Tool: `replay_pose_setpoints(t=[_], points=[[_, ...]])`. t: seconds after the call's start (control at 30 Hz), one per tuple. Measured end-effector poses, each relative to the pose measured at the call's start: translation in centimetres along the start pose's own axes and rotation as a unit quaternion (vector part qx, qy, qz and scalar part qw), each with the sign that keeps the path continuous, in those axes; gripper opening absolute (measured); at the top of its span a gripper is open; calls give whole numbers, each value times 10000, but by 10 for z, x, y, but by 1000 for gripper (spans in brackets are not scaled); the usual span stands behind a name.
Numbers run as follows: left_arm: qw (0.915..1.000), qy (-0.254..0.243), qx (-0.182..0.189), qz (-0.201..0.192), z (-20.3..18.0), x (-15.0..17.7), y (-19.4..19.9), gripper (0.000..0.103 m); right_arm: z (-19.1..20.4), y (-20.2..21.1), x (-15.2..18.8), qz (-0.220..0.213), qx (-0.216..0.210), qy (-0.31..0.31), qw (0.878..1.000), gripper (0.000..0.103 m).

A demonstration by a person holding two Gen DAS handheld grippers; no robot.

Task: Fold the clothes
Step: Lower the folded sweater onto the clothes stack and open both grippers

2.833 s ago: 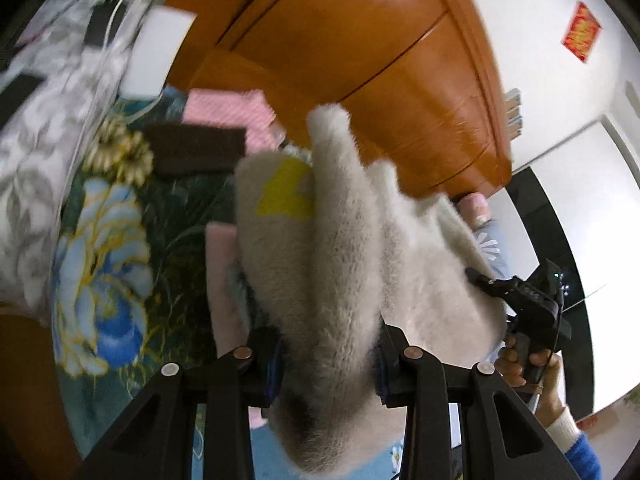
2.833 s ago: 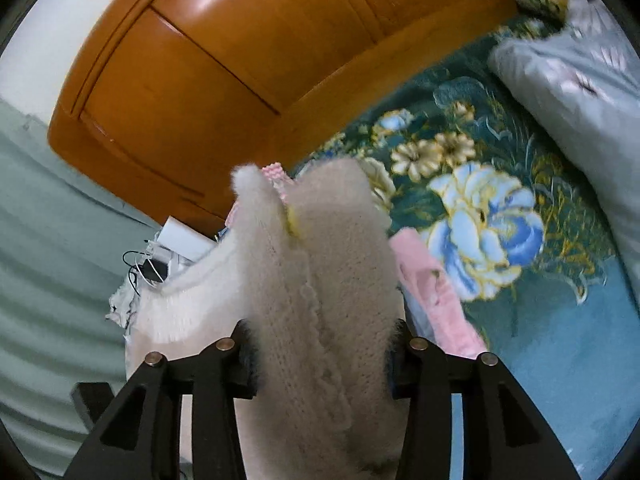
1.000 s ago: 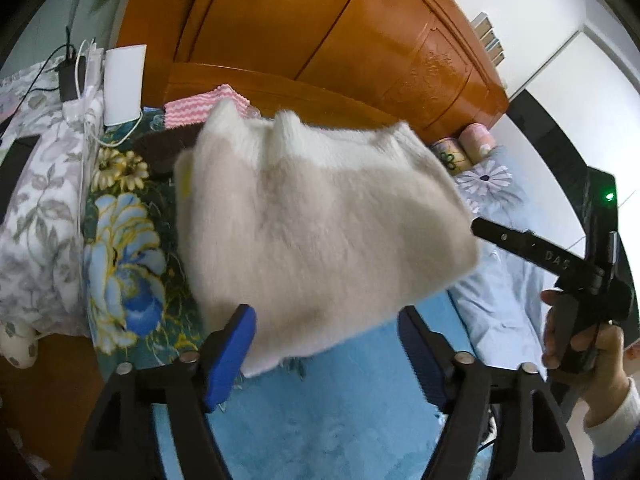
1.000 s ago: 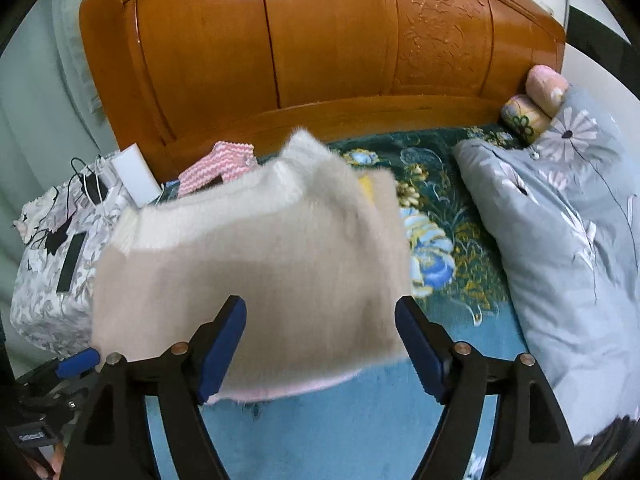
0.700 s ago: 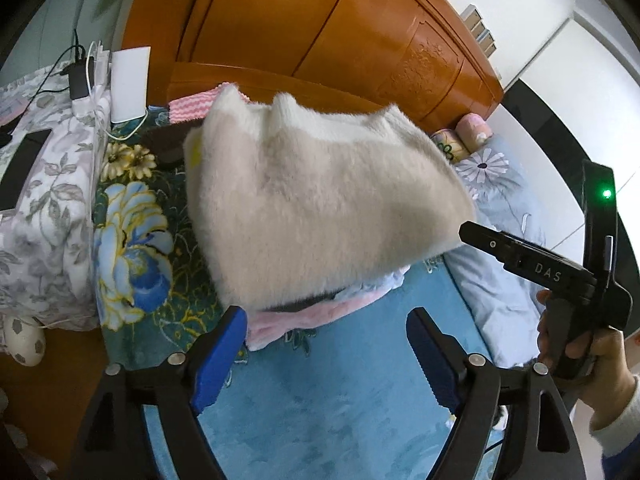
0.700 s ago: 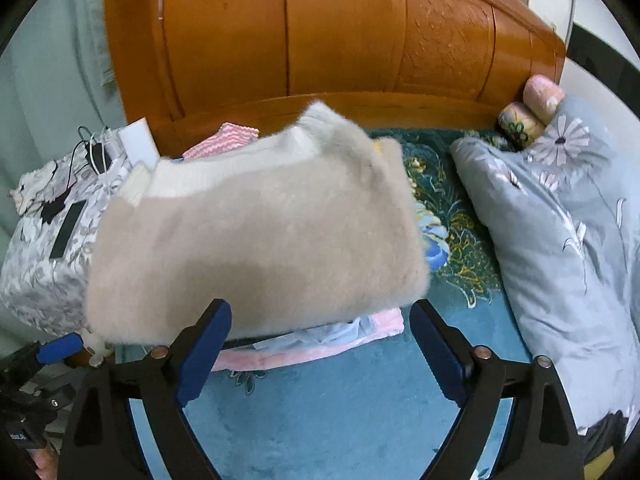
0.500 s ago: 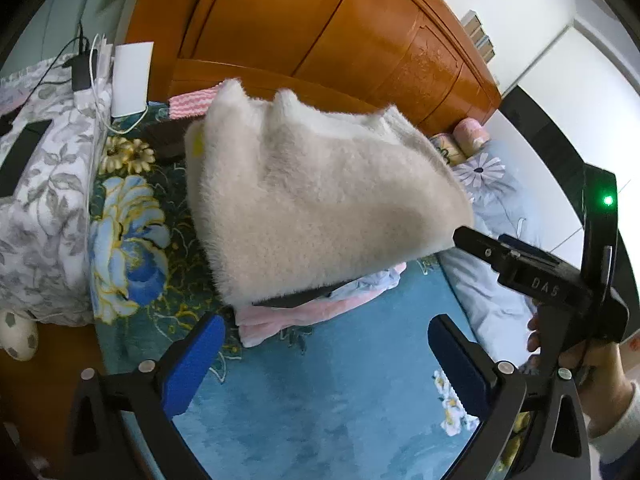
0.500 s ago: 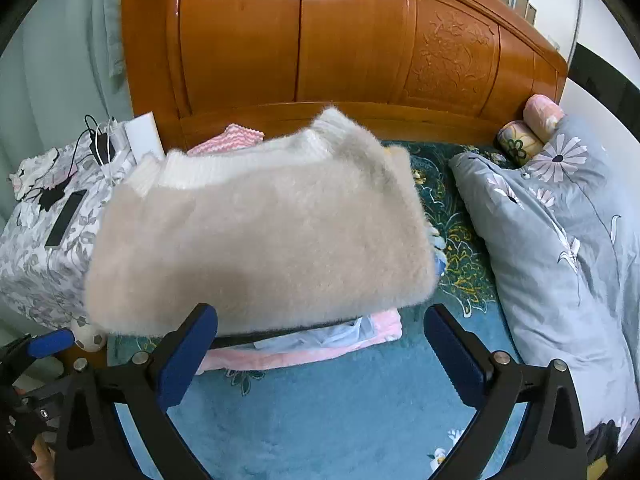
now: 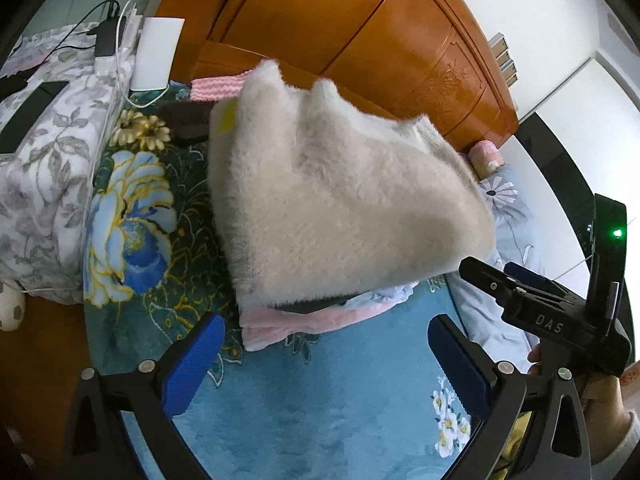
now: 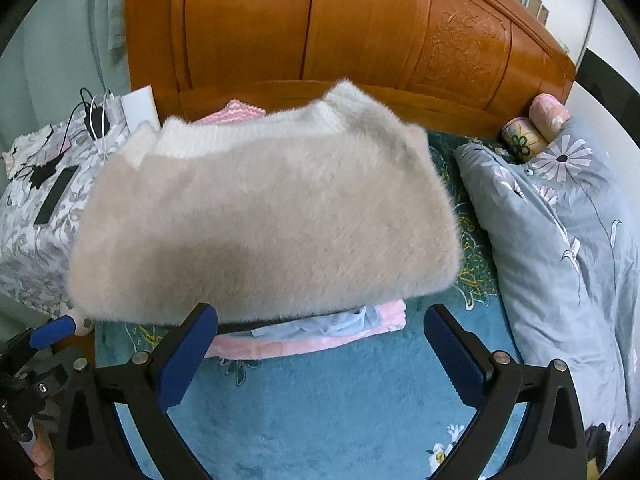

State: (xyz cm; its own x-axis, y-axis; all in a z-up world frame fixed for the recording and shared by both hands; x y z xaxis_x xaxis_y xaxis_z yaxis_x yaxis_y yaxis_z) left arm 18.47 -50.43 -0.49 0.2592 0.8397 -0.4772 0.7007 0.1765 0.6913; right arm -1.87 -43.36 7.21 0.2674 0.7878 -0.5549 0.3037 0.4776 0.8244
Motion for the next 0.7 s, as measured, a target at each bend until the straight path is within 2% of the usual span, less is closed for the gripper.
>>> replay_pose_setpoints(t=[0.23, 0.43, 0.7], points=[[10000, 48, -33, -8, 4, 3, -5, 103, 1, -11, 4, 125, 35, 23, 9999, 103], [9997, 200, 114, -112, 8, 4, -5, 103, 2, -18, 5, 203, 0, 35, 9998, 103], [9999, 127, -9, -94, 6, 4, -10, 103, 5, -23, 5, 246, -37, 103, 9996, 103]])
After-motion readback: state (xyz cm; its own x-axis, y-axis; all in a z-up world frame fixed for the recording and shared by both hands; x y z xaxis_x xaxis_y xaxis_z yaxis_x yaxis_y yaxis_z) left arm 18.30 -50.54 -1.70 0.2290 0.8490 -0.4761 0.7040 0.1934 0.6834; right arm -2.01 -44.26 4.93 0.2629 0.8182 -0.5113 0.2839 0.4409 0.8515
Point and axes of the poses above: each gripper's, at about its wrist camera, not at the fingertips, and y roughly against the way its jaws point, z to its left, x to its underside, the point moved 1 cm from there along -y, roughly the way its jaws point, and after that the axes turned 2 degrees about -x, right-handed, at the moved point
